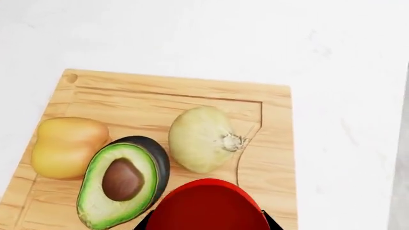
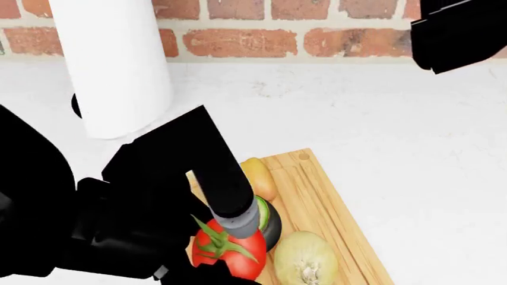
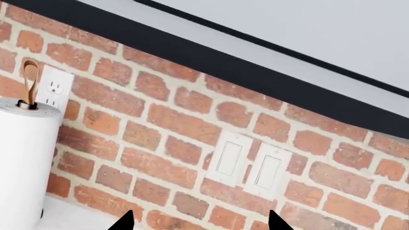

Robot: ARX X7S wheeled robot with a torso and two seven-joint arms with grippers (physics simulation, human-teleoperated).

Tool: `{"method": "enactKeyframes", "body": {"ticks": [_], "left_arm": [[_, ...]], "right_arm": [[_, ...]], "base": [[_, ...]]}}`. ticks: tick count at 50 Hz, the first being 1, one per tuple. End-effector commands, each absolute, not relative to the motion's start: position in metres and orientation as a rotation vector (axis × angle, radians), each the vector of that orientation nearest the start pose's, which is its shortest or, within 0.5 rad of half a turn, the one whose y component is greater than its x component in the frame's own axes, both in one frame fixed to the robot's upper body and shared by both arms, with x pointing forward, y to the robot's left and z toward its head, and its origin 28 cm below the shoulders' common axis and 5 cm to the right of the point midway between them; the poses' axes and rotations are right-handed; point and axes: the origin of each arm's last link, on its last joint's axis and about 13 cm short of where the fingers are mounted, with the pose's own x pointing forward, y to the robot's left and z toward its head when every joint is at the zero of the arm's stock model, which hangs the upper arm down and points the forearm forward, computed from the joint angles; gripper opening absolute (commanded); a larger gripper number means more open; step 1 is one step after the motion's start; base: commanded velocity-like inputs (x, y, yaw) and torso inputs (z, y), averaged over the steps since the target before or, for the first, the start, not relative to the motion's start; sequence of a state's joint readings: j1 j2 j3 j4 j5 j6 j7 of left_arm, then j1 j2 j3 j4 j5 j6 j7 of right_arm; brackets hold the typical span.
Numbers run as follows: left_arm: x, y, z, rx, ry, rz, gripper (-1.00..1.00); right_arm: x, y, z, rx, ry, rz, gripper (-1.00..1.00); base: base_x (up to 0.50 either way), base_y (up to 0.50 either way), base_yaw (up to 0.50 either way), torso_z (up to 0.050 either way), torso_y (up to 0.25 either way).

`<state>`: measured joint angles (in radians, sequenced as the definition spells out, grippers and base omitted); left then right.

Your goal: Place the avocado, onion, tomato and bell pepper on the cutting board.

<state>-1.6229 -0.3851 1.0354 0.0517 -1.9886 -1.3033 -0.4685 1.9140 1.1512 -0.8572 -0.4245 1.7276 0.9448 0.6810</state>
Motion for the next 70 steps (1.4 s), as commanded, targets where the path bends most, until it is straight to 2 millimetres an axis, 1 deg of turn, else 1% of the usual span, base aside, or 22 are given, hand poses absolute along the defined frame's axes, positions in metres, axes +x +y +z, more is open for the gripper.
{"method": "enactKeyframes", "body": {"ticks": [1, 6, 23, 36, 37, 47, 56, 60, 62, 63, 70], "left_arm": [[0.249, 0.138, 0.302, 0.454, 0.685, -1.047, -1.00], [0.249, 0.136, 0.298, 0.457, 0.687, -1.051, -1.00], [0.255, 0.132, 0.289, 0.444, 0.698, -1.052, -1.00], [0.255, 0.132, 0.290, 0.462, 0.688, -1.040, -1.00], [0.255, 0.132, 0.291, 0.462, 0.687, -1.039, 1.00], [0.251, 0.134, 0.296, 0.459, 0.673, -1.033, 1.00], [0.242, 0.135, 0.304, 0.458, 0.648, -1.041, 1.00], [0.233, 0.139, 0.315, 0.459, 0.613, -1.040, 1.00], [0.228, 0.142, 0.324, 0.451, 0.582, -1.033, 1.00], [0.227, 0.143, 0.325, 0.450, 0.580, -1.031, 1.00], [0.217, 0.157, 0.344, 0.421, 0.479, -0.975, 1.00]], "right_arm": [[0.181, -0.185, 0.398, -0.331, -0.232, 0.080, 1.00], [0.179, -0.186, 0.398, -0.331, -0.232, 0.078, 1.00], [0.179, -0.187, 0.394, -0.327, -0.226, 0.077, 1.00], [0.178, -0.187, 0.395, -0.326, -0.228, 0.076, 1.00], [0.178, -0.187, 0.395, -0.326, -0.229, 0.076, 1.00], [0.179, -0.185, 0.397, -0.328, -0.233, 0.083, 1.00], [0.178, -0.186, 0.396, -0.327, -0.234, 0.080, 1.00], [0.176, -0.185, 0.398, -0.329, -0.238, 0.083, 1.00], [0.175, -0.185, 0.400, -0.331, -0.241, 0.083, 1.00], [0.175, -0.185, 0.400, -0.331, -0.241, 0.083, 1.00], [0.171, -0.182, 0.403, -0.333, -0.250, 0.090, 1.00]], "base": [[0.00, 0.00, 0.00, 0.000, 0.000], [0.00, 0.00, 0.00, 0.000, 0.002], [0.00, 0.00, 0.00, 0.000, 0.000], [0.00, 0.00, 0.00, 0.001, 0.001], [0.00, 0.00, 0.00, 0.000, 0.000], [0.00, 0.00, 0.00, 0.000, 0.000], [0.00, 0.00, 0.00, 0.000, 0.000], [0.00, 0.00, 0.00, 0.000, 0.000], [0.00, 0.00, 0.00, 0.000, 0.000], [0.00, 0.00, 0.00, 0.000, 0.000], [0.00, 0.00, 0.00, 0.000, 0.000]]}}
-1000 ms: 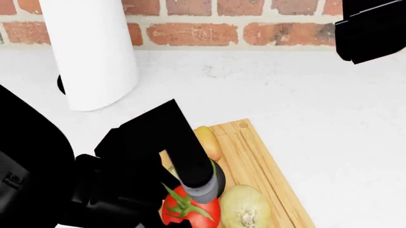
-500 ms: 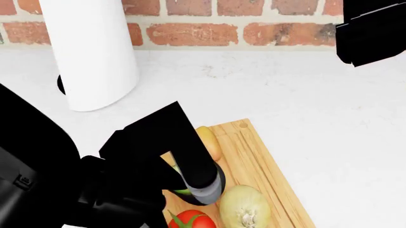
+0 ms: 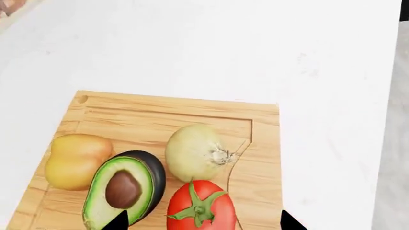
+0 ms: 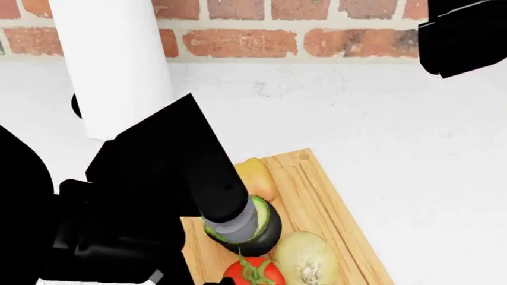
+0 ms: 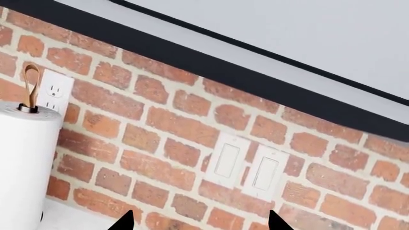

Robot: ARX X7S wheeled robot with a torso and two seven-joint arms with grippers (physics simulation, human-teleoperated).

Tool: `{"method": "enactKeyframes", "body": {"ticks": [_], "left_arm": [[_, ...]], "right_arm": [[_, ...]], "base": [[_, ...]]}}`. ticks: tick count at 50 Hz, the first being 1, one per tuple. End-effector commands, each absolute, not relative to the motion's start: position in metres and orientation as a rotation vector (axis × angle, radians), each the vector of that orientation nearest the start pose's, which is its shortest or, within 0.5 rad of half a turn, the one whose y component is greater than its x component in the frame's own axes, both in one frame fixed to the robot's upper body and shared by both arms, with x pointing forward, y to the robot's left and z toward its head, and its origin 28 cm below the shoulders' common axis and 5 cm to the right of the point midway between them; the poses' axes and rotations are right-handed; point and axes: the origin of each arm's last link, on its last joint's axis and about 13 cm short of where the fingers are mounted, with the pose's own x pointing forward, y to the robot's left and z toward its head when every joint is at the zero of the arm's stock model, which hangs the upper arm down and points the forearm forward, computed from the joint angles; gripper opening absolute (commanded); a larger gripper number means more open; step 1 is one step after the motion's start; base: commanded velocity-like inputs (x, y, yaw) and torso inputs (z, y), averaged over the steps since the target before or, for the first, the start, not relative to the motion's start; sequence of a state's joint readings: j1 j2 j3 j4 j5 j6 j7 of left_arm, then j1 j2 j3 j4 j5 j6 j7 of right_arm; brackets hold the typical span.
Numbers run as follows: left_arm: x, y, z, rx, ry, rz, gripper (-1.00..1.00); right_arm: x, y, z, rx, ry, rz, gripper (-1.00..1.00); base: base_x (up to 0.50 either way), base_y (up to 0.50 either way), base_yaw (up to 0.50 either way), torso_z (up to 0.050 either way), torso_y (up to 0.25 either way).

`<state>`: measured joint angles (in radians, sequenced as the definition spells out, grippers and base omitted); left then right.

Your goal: Place the avocado, onion, tomato and bell pepper on the cutting board.

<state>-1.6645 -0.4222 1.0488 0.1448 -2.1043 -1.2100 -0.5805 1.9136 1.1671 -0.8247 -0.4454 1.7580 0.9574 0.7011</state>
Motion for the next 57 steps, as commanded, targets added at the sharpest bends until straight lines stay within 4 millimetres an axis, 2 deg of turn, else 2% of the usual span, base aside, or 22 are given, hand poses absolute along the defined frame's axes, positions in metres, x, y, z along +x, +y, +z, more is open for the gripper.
{"method": "enactKeyframes", "body": {"ticks": [1, 9, 20, 39, 53, 57], "left_arm": [[0.217, 0.161, 0.346, 0.431, 0.445, -0.952, 1.00], [0.208, 0.178, 0.354, 0.330, 0.371, -0.881, 1.00], [0.198, 0.193, 0.368, 0.264, 0.267, -0.821, 1.00], [0.152, 0.216, 0.388, 0.145, 0.056, -0.730, 1.00], [0.117, 0.224, 0.392, 0.113, -0.046, -0.701, 1.00], [0.108, 0.225, 0.390, 0.084, -0.078, -0.686, 1.00]], "right_arm": [[0.170, -0.182, 0.405, -0.335, -0.254, 0.091, 1.00], [0.165, -0.179, 0.408, -0.340, -0.265, 0.099, 1.00], [0.152, -0.174, 0.411, -0.343, -0.291, 0.116, 1.00], [0.098, -0.161, 0.421, -0.364, -0.409, 0.154, 1.00], [0.053, -0.154, 0.420, -0.385, -0.494, 0.157, 1.00], [0.042, -0.151, 0.412, -0.372, -0.517, 0.145, 1.00]], "base": [[0.00, 0.00, 0.00, 0.000, 0.000], [0.00, 0.00, 0.00, 0.000, 0.000], [0.00, 0.00, 0.00, 0.000, 0.000], [0.00, 0.00, 0.00, 0.000, 0.000], [0.00, 0.00, 0.00, 0.000, 0.000], [0.00, 0.00, 0.00, 0.000, 0.000]]}}
